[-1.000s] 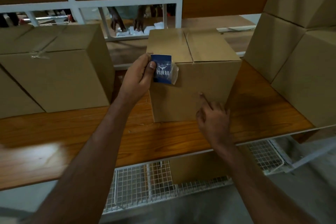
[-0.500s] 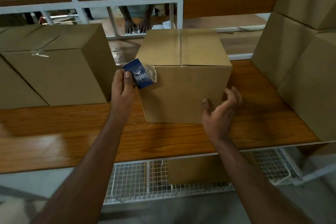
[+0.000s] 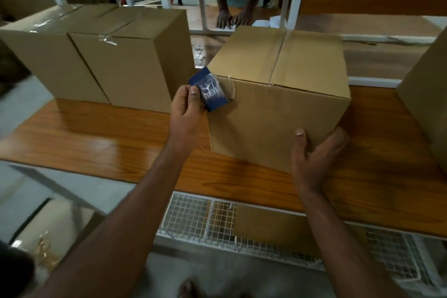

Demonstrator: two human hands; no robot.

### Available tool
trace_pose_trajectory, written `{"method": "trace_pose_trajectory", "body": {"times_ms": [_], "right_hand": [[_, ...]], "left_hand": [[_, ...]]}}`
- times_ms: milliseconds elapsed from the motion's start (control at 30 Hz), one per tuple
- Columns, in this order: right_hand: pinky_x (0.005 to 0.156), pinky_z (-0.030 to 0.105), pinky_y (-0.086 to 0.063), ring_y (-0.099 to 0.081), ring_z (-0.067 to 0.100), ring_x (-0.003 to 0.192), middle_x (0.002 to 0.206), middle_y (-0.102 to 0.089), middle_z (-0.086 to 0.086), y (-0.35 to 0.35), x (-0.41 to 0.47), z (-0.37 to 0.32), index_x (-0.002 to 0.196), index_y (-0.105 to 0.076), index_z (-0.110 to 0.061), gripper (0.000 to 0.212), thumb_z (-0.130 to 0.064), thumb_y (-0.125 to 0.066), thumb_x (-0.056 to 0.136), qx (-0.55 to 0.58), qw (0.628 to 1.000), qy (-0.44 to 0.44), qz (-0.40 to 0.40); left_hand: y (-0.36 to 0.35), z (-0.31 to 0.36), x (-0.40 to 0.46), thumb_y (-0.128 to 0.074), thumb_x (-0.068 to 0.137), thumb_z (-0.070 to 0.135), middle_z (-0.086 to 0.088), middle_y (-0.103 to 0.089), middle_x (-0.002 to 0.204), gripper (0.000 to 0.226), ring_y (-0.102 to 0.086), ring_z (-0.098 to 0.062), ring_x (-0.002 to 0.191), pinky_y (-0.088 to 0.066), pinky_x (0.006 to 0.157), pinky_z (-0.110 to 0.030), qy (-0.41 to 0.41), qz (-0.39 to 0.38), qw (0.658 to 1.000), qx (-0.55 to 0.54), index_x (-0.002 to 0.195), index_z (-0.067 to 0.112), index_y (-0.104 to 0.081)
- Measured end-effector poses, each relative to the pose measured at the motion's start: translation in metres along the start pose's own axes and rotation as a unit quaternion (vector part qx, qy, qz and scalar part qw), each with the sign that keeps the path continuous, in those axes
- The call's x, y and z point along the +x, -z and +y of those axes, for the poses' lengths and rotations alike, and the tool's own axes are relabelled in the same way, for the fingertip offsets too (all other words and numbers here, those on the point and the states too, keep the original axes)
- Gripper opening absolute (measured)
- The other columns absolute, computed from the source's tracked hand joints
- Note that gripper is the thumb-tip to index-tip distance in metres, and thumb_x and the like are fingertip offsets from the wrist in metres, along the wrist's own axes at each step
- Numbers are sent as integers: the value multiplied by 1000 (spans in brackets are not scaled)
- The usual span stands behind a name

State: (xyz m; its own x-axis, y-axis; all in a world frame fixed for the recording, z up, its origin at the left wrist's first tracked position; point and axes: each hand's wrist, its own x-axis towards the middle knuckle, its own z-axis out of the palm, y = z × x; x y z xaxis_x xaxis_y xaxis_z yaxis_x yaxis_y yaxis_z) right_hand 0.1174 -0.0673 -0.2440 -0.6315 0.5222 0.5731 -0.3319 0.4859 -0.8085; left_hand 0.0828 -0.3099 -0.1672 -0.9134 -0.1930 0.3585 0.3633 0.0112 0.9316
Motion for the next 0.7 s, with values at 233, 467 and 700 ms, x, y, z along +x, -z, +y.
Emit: {"method": "trace_pose_trajectory", "body": {"times_ms": [233, 467, 700], "right_hand": [[85, 32, -50, -54, 35, 111, 125, -46, 27, -19, -39, -26, 130, -34, -7, 65, -54, -58, 92, 38, 996, 65, -42], [92, 11, -37, -47, 22, 111, 120, -43, 27, -68, -105, -90, 127, -36, -8, 61, -57, -51, 94, 96, 985, 108, -93], [90, 1, -32, -41, 5, 109, 117, -47, 31, -143, -169, -157, 128, -34, -4, 68, -62, -48, 94, 102, 978, 115, -143]], "left_hand": [[51, 16, -13, -40, 107, 26, 3, -57, 90, 20, -52, -10, 82, -43, 75, -29, -1, 177, 982, -60, 96, 21, -56], [154, 35, -17, -42, 102, 33, 7, -53, 87, 19, -48, -3, 78, -39, 73, -19, -38, 281, 957, -62, 97, 23, -57], [276, 45, -17, -37, 109, 24, 8, -43, 76, 27, -40, -1, 69, -34, 64, -16, -11, 338, 941, -35, 84, 22, -50]]}}
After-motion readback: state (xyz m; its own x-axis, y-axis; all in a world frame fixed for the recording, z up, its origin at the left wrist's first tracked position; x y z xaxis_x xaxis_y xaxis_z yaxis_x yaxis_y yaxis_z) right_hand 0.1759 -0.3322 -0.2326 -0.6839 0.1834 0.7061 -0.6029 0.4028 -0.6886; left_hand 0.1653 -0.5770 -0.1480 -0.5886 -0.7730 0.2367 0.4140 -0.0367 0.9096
